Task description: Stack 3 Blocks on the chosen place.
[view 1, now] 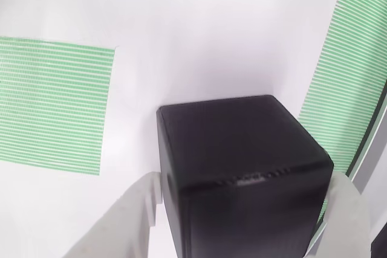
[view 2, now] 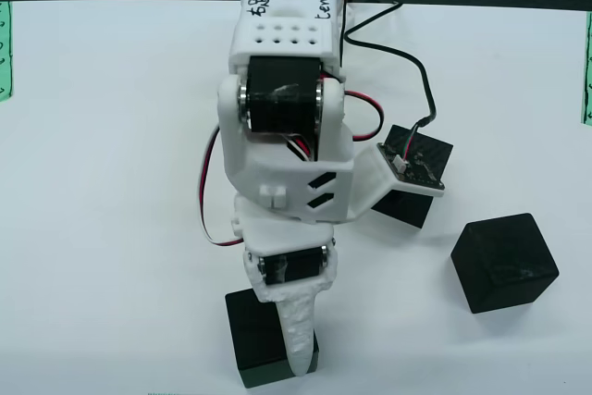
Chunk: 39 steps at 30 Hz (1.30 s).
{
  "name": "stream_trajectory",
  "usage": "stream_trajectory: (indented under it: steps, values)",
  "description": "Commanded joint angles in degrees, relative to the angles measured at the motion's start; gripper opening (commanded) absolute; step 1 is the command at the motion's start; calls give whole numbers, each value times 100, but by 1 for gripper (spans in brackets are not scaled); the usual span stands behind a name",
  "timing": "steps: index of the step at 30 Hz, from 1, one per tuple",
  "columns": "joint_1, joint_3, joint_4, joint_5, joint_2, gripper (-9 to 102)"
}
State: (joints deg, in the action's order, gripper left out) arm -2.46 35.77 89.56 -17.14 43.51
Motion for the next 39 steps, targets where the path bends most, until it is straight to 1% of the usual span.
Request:
stream_trajectory:
  steps: [1, 4, 10, 12, 19, 26, 32, 39]
  values:
    - [-35, -308, 44, -53, -9, 32]
    - [-35, -316, 44, -53, -35, 32]
    - [9, -149, 53, -53, 18, 20]
    - [35, -44, 53, -53, 44, 18]
    - [229, 756, 53, 53, 439, 18]
    - [422, 1942, 53, 193, 1415, 18]
    - [431, 3261, -237, 721, 2391, 18]
    - [229, 3894, -290, 1143, 3076, 18]
